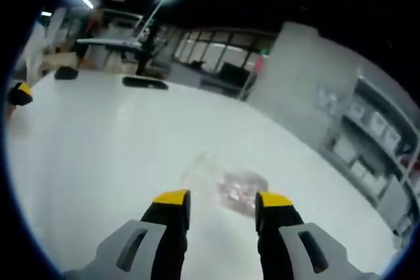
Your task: Open the resealable bag by pulling the two sides of the seal apart until the entire bag opening is separated and visibly accessible.
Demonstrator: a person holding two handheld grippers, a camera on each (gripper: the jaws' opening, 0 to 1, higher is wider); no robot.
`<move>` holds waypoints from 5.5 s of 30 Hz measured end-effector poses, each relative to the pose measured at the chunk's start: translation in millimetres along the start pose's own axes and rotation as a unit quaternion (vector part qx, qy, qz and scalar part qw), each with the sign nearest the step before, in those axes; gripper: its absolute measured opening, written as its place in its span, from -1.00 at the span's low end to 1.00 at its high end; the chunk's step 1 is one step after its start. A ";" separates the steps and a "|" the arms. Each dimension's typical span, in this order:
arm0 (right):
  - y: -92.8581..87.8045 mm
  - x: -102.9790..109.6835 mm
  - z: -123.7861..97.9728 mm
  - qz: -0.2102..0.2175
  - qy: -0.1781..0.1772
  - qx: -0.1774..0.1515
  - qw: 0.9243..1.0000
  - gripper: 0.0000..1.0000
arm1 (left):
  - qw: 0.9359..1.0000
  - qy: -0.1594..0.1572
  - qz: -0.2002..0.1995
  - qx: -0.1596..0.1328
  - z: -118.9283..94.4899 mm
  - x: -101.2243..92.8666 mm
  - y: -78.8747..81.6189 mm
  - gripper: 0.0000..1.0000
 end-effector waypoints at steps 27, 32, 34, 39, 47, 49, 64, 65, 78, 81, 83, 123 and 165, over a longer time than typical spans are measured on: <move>-6.2 10.1 20.1 -0.178 0.033 0.024 0.983 -0.26 | 1.000 0.007 -0.005 -0.002 -0.3 6.8 -0.4 0.91; -7.2 6.2 22.3 -0.187 0.030 0.027 0.982 -0.27 | 1.000 0.008 -0.006 -0.001 0.0 8.2 -1.6 0.91; -7.6 4.8 22.9 -0.206 0.027 0.029 0.978 -0.27 | 1.000 0.008 -0.006 0.000 0.5 8.6 -1.7 0.90; -5.6 3.8 26.6 -0.256 0.025 0.028 0.966 -0.30 | 1.000 0.008 -0.007 -0.001 0.9 8.5 -1.5 0.90; -5.9 8.8 26.1 -0.294 0.018 0.018 0.956 -0.41 | 1.000 0.011 -0.008 0.000 0.4 9.6 -2.6 0.90; -5.9 11.2 24.3 -0.285 0.019 0.015 0.958 -0.42 | 1.000 0.012 -0.008 0.000 -0.1 10.1 -2.5 0.90; -1.7 17.5 33.6 -0.239 0.045 0.005 0.970 -0.46 | 1.000 0.015 -0.010 0.000 -2.9 10.2 -4.3 0.90; -2.1 17.2 37.4 -0.231 0.049 0.004 0.972 -0.49 | 1.000 0.015 -0.010 0.000 -3.1 9.7 -4.5 0.90; -16.6 16.3 52.7 -0.207 0.048 0.013 0.977 -1.00 | 1.000 0.014 -0.011 0.000 -2.6 0.0 -7.1 0.90; -17.6 13.2 50.9 -0.182 0.041 0.013 0.982 -1.00 | 1.000 0.013 -0.011 0.001 -2.7 -2.1 -7.4 0.90; -16.3 10.8 49.1 -0.170 0.032 0.007 0.985 -1.00 | 1.000 0.014 -0.011 0.001 -3.0 -2.7 -7.5 0.90; 72.2 -42.9 6.6 0.025 -0.055 -0.115 0.992 -1.00 | 1.000 0.018 -0.005 -0.014 -19.1 8.3 7.1 0.90; 77.3 -38.7 -49.3 0.019 -0.061 -0.128 0.990 -1.00 | 1.000 0.010 0.011 -0.022 -32.3 -19.5 22.2 0.89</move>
Point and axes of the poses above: the point that each gripper's makers call its tool centre point, and the gripper's own axes: z roughly forward along the fingers, x roughly to its left, y roughly out of its top, the point moved 1 cm from there along -z, roughly backward along the fingers, and after that the axes turned 5 degrees about -x, right-handed, at the moved point
